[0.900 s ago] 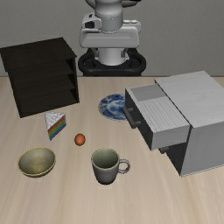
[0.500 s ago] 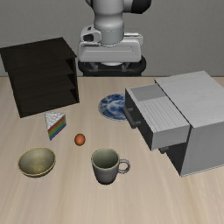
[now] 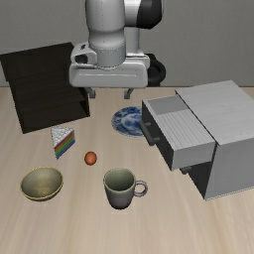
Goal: Pick up the egg and place it in the top layer of the cabinet
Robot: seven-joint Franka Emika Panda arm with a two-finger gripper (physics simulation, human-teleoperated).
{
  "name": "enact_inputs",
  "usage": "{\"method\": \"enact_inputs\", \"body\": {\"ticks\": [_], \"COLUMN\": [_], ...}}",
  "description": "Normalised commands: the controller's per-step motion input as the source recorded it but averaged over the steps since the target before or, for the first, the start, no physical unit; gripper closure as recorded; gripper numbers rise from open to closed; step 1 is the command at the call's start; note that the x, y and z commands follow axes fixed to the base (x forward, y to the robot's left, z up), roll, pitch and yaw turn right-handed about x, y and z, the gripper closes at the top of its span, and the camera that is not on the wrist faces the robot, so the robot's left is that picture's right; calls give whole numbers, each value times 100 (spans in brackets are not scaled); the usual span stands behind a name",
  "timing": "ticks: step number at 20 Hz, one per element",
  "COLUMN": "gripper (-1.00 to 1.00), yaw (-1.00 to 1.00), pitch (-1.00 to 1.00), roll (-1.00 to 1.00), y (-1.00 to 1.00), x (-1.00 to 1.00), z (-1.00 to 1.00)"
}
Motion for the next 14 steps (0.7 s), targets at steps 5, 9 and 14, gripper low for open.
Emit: {"method": "enact_inputs", "body": {"ticks": [5, 9, 14], "gripper": [-100, -100, -100], "yaw": [0, 0, 0], "pitch": [0, 0, 0], "roll": [0, 0, 0], "y": [-100, 0, 0], "x": [0, 0, 0], "z": [0, -50, -100]}}
